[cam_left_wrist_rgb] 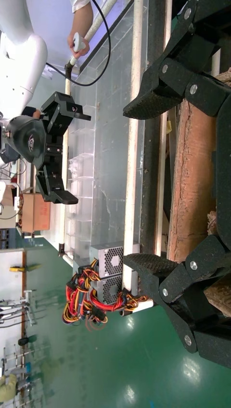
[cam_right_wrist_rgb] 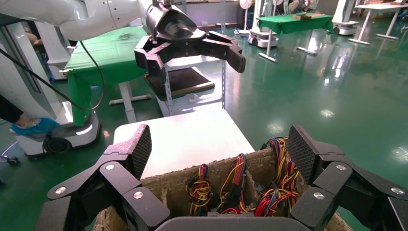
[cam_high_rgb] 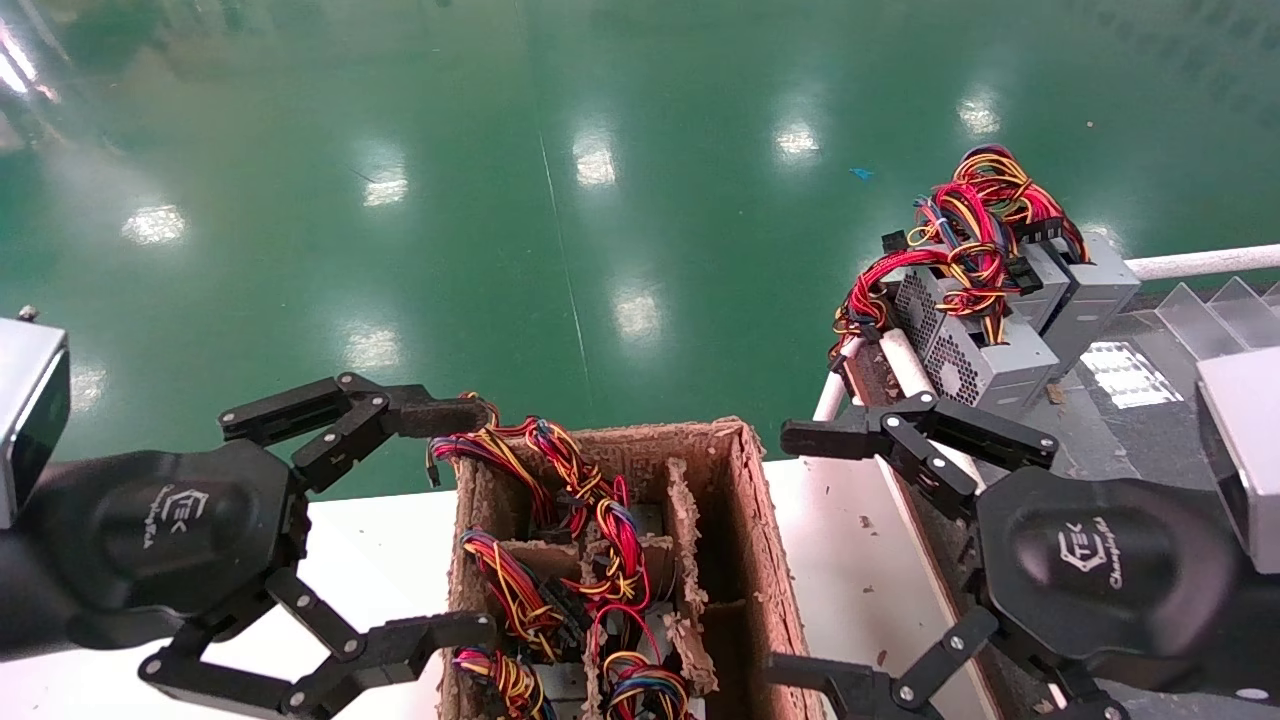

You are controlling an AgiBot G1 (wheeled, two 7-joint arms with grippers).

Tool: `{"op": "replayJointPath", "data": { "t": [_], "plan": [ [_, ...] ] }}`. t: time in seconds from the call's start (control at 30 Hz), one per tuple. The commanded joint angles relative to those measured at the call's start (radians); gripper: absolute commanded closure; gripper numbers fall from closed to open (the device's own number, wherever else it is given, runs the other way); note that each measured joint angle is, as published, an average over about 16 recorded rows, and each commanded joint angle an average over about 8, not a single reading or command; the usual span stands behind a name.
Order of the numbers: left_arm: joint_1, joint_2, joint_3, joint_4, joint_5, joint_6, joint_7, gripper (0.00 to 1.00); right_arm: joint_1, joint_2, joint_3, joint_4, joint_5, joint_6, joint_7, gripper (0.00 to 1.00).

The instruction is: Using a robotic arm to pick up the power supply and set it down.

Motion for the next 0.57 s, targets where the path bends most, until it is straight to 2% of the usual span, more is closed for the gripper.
{"op": "replayJointPath", "data": {
  "t": [0.03,0.57],
  "plan": [
    [0.000,0.000,0.000,0.000,0.000,0.000,0.000,0.00,0.001,0.000,0.000,-0.001,-0.001,0.000,0.000,0.00],
    [0.000,0.000,0.000,0.000,0.000,0.000,0.000,0.00,0.003,-0.001,-0.001,-0.005,-0.003,0.001,-0.001,0.00]
  ]
}}
